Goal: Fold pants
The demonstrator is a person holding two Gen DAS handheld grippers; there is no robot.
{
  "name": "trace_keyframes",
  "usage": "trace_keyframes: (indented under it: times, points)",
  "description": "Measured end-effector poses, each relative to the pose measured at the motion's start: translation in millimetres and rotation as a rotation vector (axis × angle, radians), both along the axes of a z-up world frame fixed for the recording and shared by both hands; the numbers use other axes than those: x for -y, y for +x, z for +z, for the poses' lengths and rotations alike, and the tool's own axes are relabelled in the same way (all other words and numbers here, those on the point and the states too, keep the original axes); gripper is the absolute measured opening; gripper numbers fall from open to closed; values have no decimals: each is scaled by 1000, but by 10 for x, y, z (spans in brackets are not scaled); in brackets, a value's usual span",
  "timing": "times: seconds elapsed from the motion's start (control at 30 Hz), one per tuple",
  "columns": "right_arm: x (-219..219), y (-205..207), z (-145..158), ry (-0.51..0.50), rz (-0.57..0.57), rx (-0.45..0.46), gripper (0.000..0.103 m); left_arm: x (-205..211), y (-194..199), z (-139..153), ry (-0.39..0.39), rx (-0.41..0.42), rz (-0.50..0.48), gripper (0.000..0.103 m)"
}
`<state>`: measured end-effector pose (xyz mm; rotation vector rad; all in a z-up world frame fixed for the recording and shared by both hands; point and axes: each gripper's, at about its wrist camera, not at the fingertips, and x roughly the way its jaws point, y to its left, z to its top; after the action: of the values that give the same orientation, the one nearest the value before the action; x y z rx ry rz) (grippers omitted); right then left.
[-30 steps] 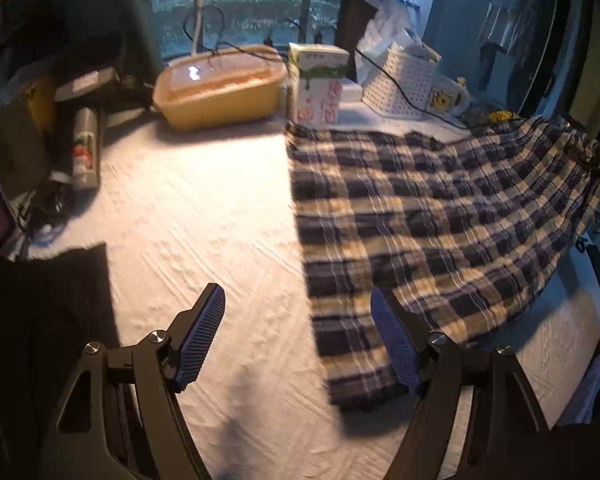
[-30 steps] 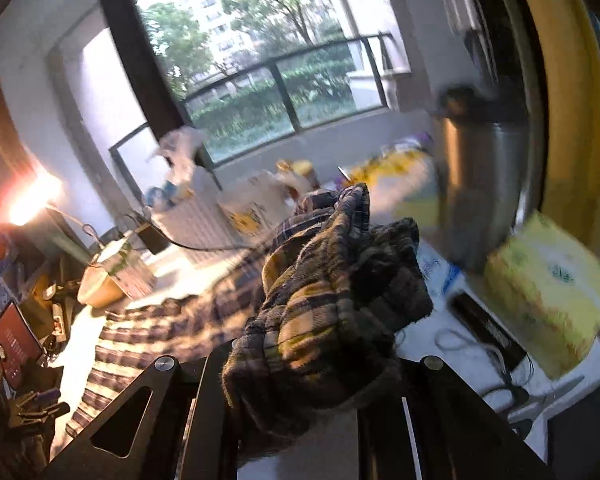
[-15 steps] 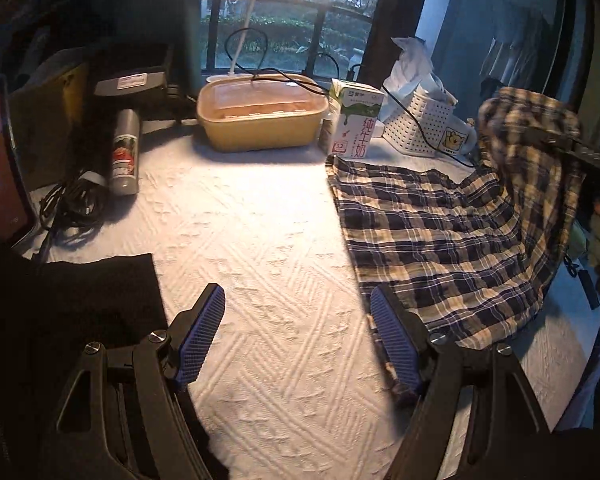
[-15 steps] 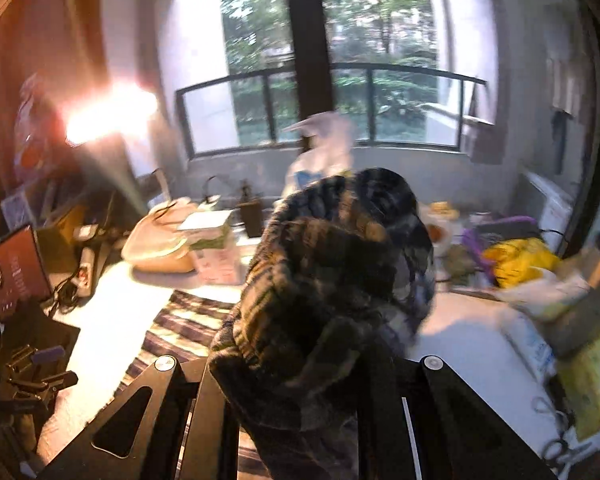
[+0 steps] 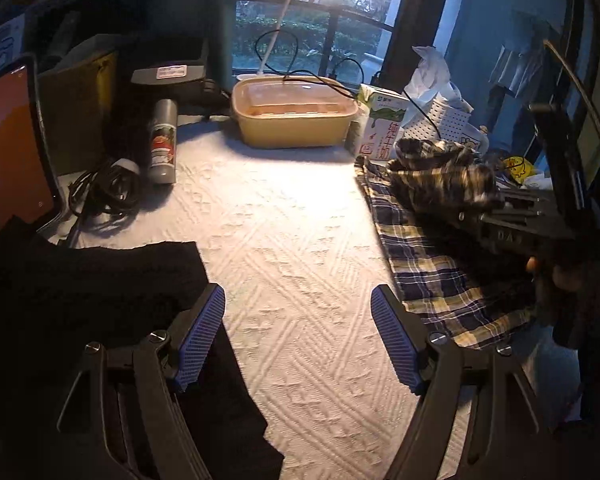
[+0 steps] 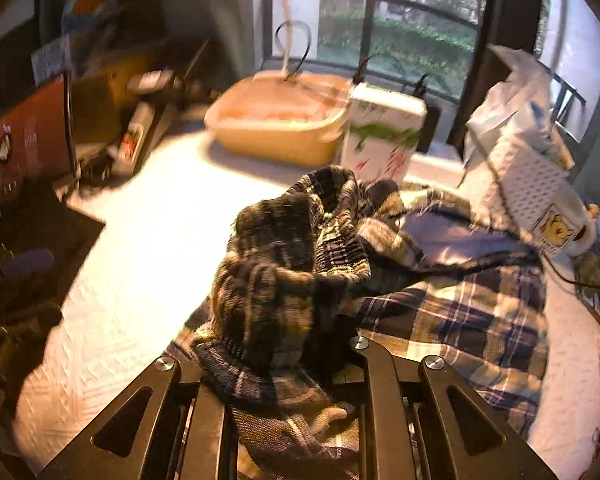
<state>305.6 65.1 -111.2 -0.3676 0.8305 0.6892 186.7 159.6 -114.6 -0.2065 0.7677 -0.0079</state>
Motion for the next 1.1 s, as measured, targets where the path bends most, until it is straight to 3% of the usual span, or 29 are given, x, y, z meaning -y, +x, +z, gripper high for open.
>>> trace_keyframes:
  times: [0.1,0.13,0.17,0.33,0.53,0.8,0.93,1.0,1.03,1.1]
  points:
    - [18,-61,-13,34,12,-22,61,-24,-4,-7,1,-6,10,75]
    - [33,-83,2,46,17,-25,79,-31,-2,-4,1,-7,13,75]
    - [61,-105,26,71,29,-32,82,-35,-1,2,1,-6,16,75]
    - [97,-242,165,125,87,-26,82,-16,32,44,10,-1,23,76]
    - [444,-254,289,183,45,-22,82,198,161,143,37,12,-23,75]
    - [1193,-65,311,209,-102,18,82,756,624,332,71,81,-211,76]
    - [1418,25,297,205,-129,43,81,985,1004,308,91,71,-290,75]
    - [1470,70,303,204,-119,61,78,1043,1161,257,99,50,-322,75]
    - [1486,109,303,201,-107,69,70,1062,1236,224,106,39,-334,74]
    - [1496,181,293,196,-86,74,57,1061,1392,135,117,12,-343,59]
